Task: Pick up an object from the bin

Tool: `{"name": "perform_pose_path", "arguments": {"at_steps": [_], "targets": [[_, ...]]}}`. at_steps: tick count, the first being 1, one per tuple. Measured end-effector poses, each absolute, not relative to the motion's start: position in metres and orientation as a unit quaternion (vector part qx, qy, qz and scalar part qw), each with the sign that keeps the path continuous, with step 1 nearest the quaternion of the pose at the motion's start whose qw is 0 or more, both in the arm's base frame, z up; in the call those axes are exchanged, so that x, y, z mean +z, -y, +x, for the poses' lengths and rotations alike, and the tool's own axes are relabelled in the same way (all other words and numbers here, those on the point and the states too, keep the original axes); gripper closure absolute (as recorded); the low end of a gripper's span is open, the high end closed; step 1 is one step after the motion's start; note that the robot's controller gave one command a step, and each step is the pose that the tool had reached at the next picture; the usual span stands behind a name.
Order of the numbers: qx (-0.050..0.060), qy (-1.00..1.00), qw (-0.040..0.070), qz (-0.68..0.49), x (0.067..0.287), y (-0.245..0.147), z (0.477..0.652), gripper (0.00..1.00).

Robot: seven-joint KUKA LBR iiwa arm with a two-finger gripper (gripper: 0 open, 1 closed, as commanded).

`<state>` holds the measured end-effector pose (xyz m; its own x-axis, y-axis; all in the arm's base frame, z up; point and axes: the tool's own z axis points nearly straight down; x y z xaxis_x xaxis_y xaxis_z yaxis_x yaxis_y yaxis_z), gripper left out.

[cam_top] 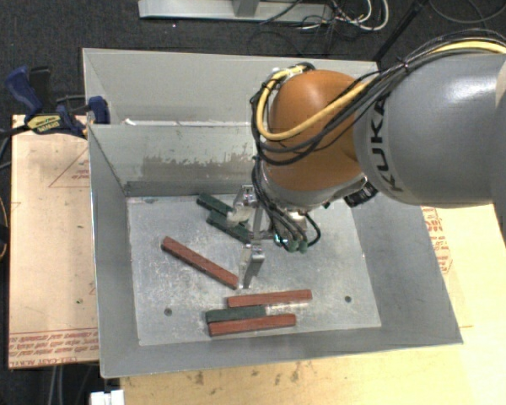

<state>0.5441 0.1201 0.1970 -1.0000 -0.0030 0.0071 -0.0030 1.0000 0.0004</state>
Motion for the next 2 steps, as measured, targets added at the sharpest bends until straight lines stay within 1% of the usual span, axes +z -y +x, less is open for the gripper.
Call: {"name": "perform_pose_path", "arguments": {"at_steps": [1, 2], "targets": [[-0.001, 1.000, 0.000, 0.000, 0.201, -0.119, 0.546, 0.00], [-0.001, 0.999, -0.002, -0.048, 0.158, -0.122, 0.548, 0.00]]}}
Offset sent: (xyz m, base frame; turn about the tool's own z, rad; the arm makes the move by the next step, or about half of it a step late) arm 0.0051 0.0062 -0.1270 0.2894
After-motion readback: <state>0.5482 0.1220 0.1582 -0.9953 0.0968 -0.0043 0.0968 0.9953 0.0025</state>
